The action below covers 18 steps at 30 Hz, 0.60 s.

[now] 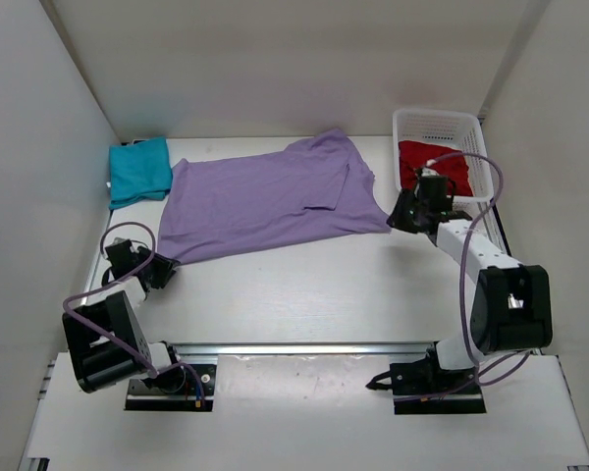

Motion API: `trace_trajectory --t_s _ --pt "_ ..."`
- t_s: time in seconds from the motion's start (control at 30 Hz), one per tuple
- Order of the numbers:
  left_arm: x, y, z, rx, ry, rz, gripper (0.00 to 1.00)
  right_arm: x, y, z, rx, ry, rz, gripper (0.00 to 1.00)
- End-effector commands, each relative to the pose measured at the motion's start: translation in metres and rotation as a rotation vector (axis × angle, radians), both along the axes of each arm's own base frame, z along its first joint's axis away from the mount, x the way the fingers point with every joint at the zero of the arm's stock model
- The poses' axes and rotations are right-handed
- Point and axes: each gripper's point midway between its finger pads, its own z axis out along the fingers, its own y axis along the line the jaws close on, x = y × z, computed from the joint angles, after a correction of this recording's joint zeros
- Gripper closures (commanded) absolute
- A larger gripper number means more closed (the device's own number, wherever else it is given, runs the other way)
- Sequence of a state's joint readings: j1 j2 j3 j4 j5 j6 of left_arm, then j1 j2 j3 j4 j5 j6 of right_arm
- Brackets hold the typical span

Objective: Fold and stack the t-shirts
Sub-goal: Fold the flattened tshirt in 1/3 of the way

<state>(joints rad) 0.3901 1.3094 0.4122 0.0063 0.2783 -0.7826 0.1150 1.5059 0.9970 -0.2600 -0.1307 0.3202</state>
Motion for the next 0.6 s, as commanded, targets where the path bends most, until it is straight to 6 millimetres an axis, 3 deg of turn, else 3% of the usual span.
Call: trace_trajectory --t_s 0.0,0.1,0.2,0.27,0.43,0.5,0.57 --pt "0.002 0.006 0.006 0.017 -0.042 0.014 0.56 0.019 -0.020 -0.001 0.090 -0.127 -0.091 0.76" --pt "0.000 0.009 0.004 0.017 -0.041 0.033 0.50 0.022 -0.026 -0.022 0.132 -0.099 -0.109 0.67" --pt "0.003 0.007 -0.005 -0.010 -0.018 0.033 0.47 0.030 -0.030 -0.034 0.191 -0.084 -0.117 0.64" --pt "0.009 0.002 -0.006 -0.036 -0.022 0.030 0.51 0.034 -0.029 -0.048 0.219 -0.063 -0.112 0.63" --pt "0.021 0.001 -0.010 -0.023 -0.007 0.023 0.57 0.050 -0.027 -0.056 0.227 -0.070 -0.110 0.61" --pt "0.028 0.000 -0.010 -0.028 -0.013 0.016 0.62 0.055 -0.029 -0.067 0.226 -0.047 -0.123 0.61" --pt "0.033 0.000 -0.012 -0.029 -0.010 0.011 0.75 0.062 -0.025 -0.063 0.227 -0.062 -0.113 0.66"
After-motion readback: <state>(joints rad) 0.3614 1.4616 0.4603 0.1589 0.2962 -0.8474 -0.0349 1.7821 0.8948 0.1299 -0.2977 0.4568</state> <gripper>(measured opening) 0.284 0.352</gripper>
